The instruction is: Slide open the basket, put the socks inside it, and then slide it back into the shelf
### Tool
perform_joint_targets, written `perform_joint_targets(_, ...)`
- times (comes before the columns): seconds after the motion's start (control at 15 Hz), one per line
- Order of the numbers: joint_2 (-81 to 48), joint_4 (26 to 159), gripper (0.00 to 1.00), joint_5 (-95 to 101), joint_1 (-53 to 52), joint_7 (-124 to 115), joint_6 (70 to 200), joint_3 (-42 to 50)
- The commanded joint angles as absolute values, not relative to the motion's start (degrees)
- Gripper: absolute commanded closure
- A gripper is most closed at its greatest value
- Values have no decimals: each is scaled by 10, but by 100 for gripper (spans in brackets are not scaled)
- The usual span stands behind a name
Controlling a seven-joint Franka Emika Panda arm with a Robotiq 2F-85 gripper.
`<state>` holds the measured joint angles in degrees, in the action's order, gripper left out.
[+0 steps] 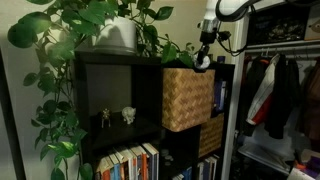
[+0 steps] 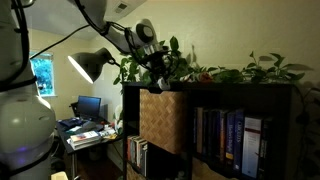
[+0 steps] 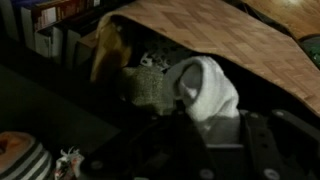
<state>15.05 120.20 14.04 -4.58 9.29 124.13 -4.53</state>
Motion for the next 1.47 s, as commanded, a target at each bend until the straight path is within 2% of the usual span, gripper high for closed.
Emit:
perform_joint_targets(0.0,177,1255,60,121,-51,107,1296,-39)
perform_joint_targets(0.07,176,1264,51,124,-51,109,1316,-39)
perform_joint_targets(0.6,184,1274,2,135,-46,118,1350,-41)
perform_joint_targets(0.93,206,1248,0,142,-36,102,1324,-42)
perform_joint_targets(1.4,184,1210,0,155,-13,113,1386,-21)
